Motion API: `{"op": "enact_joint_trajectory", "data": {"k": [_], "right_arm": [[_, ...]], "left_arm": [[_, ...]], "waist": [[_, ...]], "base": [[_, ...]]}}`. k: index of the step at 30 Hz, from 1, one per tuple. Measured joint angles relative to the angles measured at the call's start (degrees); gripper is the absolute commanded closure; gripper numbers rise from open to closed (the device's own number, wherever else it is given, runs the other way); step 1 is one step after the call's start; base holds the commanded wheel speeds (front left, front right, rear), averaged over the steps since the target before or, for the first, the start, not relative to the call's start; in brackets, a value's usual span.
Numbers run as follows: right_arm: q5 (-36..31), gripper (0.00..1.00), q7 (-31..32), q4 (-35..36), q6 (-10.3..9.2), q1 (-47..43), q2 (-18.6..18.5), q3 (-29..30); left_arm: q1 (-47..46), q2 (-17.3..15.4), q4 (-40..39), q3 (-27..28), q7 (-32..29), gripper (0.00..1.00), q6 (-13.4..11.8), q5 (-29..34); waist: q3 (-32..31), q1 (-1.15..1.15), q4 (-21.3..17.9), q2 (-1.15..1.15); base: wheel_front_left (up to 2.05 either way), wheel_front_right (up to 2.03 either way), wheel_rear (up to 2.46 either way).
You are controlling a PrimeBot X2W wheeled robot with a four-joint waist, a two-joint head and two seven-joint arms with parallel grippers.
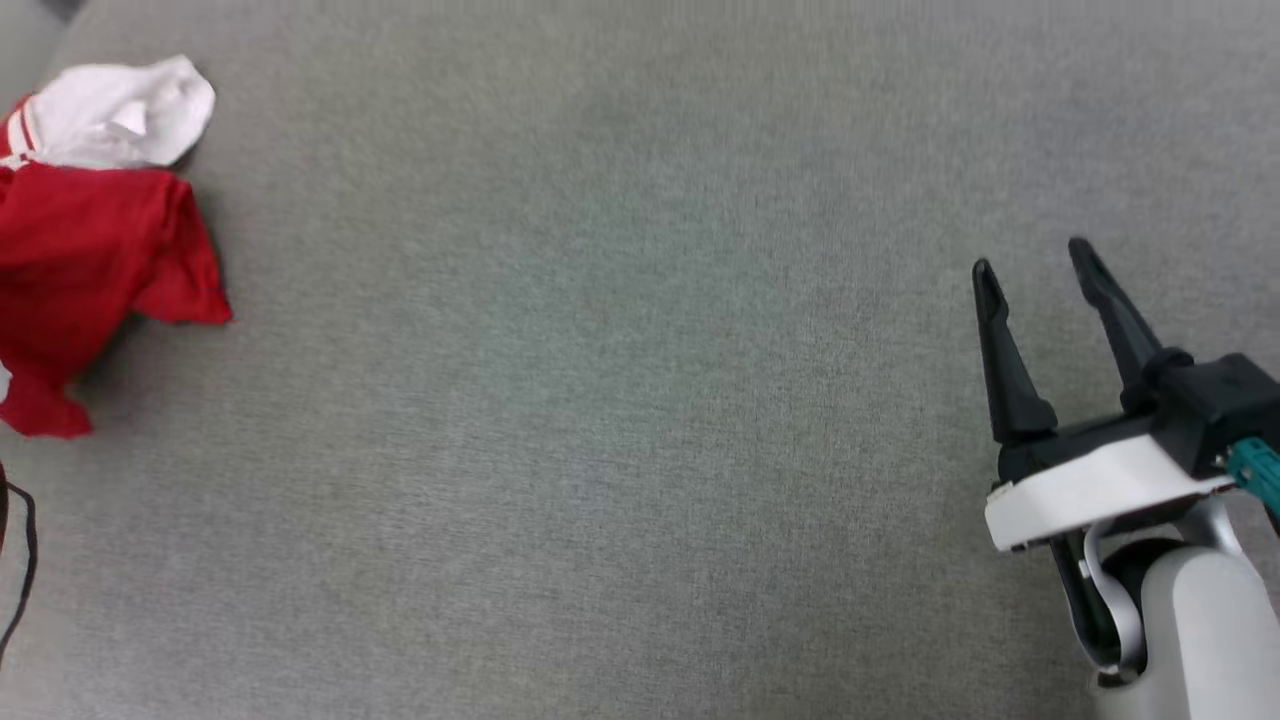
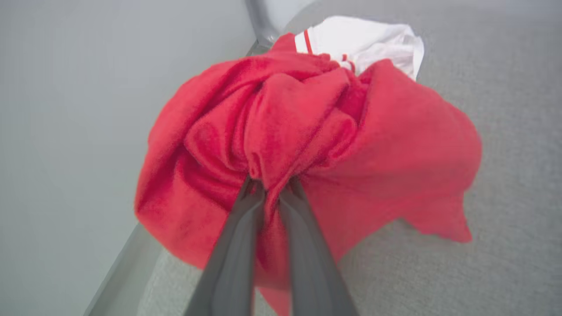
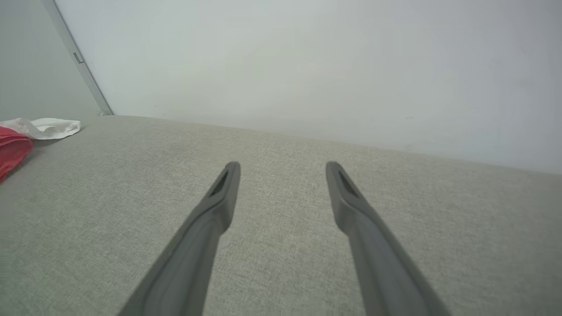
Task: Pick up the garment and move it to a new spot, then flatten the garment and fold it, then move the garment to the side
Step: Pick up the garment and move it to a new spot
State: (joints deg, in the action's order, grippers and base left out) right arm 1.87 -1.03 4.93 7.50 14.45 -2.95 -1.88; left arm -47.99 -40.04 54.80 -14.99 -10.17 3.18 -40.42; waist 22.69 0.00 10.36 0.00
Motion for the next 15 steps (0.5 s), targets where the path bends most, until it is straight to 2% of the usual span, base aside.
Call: {"op": "enact_joint_trajectory", "data": {"k": [10, 15], "right_arm": [[3.6, 0.00, -0.8, -1.5, 0.00, -5.6, 0.0, 2.2], [5.2, 0.00, -0.9, -1.4, 0.00, -8.2, 0.0, 2.9]], "left_arm": [[-2.8, 1.3, -2.6, -1.7, 17.1, 1.00, -1.7, 4.8], [-3.1, 4.6, -5.1, -1.9, 21.7, 1.00, -2.0, 5.0]], "waist": [[-10.5, -0.01, 0.9, 0.00], [-15.4, -0.01, 0.4, 0.00]], "base": [[0.00, 0.00, 0.00], [0.00, 0.00, 0.00]]}}
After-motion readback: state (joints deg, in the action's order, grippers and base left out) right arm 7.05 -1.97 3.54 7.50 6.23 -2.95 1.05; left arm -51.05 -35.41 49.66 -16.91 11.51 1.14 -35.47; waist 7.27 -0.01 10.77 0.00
